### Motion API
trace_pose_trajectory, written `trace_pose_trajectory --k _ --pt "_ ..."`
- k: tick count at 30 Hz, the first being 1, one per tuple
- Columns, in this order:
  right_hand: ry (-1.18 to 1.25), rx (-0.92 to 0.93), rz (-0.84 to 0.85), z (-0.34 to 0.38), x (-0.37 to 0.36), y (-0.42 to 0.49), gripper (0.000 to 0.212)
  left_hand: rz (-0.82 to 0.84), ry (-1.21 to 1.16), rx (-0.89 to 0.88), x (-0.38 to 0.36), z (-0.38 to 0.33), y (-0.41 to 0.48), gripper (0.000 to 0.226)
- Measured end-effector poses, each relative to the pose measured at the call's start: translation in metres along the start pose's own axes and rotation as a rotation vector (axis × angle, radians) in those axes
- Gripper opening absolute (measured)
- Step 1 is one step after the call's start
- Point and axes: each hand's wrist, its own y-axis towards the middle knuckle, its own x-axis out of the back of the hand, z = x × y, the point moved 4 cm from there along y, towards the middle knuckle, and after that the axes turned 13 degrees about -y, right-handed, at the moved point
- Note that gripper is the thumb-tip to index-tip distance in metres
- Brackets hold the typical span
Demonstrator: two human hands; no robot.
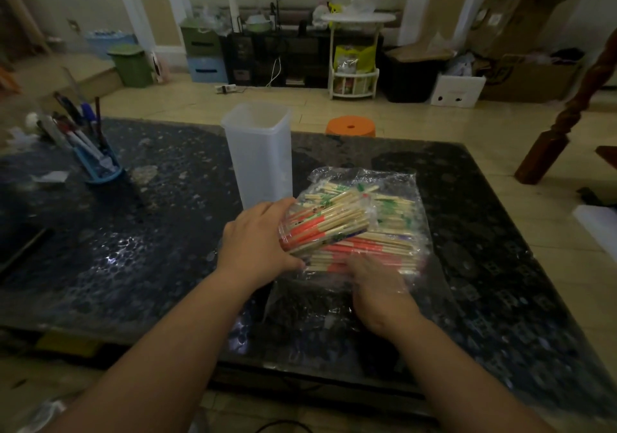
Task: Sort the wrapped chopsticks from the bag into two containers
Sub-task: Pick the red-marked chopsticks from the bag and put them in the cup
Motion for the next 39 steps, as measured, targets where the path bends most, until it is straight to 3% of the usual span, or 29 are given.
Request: trace_pose_trajectory --k 4,14,20,32,39 --pt "-0.208 0.019 -0.038 0.008 0.012 -0.006 0.059 0.004 0.001 0.005 0.000 0.001 0.000 0.109" --pt "-0.198 -0.007 -0.105 0.009 0.012 -0.010 0.046 0.013 -0.014 -0.008 -0.001 -0.002 0.000 0.107" --pt "-0.209 -0.024 -0.143 0.013 0.013 -0.011 0.050 0.017 -0.023 -0.008 0.000 -0.002 -0.001 0.105" --pt "-0.202 0.013 -0.119 0.015 0.018 -0.012 0.040 0.028 -0.017 -0.001 -0.001 -0.004 -0.001 0.108" --pt "-0.327 0.084 -0.077 0.021 0.027 -0.019 0.031 0.032 -0.015 -0.015 -0.001 -0.006 -0.001 0.108"
